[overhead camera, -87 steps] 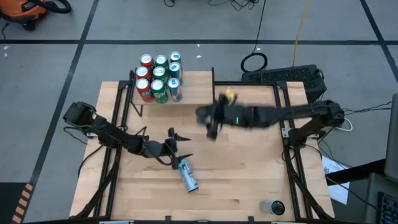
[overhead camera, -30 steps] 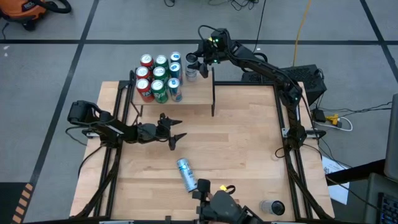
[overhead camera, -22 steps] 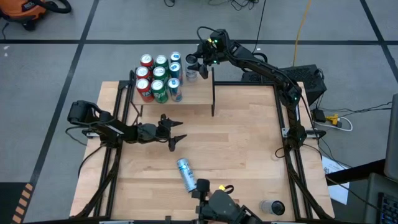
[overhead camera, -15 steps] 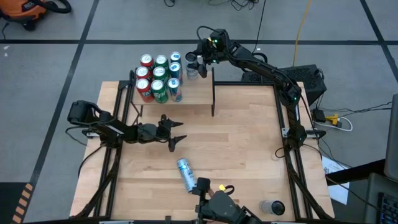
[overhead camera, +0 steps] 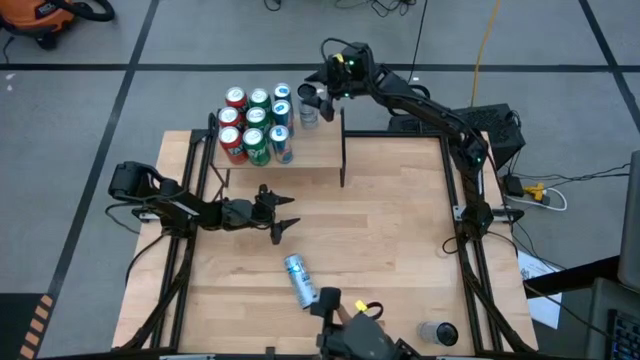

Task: Place canned beverage on shelf
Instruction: Put the center black soda can on the shelf, then put the left black soda can on the shelf

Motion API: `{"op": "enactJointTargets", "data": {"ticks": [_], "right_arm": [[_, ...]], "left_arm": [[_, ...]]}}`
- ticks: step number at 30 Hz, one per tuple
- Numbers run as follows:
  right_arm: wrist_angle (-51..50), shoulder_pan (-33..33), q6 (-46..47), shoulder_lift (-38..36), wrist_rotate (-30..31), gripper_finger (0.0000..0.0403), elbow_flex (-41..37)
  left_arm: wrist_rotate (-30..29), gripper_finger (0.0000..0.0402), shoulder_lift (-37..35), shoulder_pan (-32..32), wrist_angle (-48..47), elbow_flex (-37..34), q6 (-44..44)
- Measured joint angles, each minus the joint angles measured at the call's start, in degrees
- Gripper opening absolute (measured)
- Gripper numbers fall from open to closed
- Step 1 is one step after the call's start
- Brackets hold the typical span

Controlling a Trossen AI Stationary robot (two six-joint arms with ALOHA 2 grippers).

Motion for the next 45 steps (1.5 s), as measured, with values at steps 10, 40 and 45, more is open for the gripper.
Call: {"op": "enactJointTargets", "data": {"ticks": [10, 40, 45], "right_arm": [[-1.04, 0.77, 6.9, -4.98, 6.51, 0.032, -0.02], [-2.15, 38.81, 33.08, -48.76, 37.24, 0.0313, -53.02], [-1.92, 43.09, 36.5, -47.96, 37.64, 0.0313, -56.42]], "left_arm": [[0.35, 0.0312, -0.02, -0.65, -1.56, 0.0, 0.21], [2.2, 0.0312, -0.04, -30.05, -23.25, 13.07, 31.41], [2.11, 0.0312, -0.04, -27.48, -49.31, 25.2, 26.02]]}}
